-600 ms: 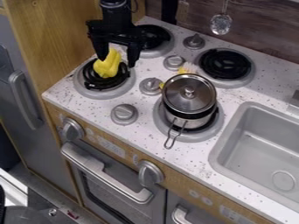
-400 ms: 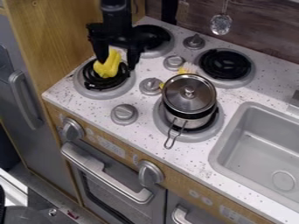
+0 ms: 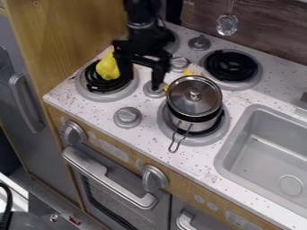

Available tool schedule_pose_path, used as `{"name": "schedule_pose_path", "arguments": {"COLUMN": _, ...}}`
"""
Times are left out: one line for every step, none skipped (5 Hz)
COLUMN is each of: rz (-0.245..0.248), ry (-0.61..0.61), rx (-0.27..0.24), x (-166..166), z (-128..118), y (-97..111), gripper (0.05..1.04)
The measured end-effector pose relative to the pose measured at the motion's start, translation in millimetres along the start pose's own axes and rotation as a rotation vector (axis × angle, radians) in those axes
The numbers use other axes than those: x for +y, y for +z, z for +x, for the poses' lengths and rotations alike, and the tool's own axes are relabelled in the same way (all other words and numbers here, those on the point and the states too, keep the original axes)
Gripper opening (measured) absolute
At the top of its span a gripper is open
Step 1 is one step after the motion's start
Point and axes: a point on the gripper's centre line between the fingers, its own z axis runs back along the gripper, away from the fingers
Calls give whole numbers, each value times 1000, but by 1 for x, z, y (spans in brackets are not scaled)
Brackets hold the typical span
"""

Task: Removed the cover of the pot and place it on the top right burner

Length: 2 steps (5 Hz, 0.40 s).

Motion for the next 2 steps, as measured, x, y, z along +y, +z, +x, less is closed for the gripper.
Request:
{"name": "schedule_pose_path", "arguments": {"rz": -26, "ry": -32, "rx": -22, "x": -28, "z": 3, "y": 6, "gripper": 999}}
{"name": "schedule_pose_path", "arguments": {"rz": -32, "ry": -88, "rx": -48, "x": -57, "z": 6, "y": 6, "gripper": 999}}
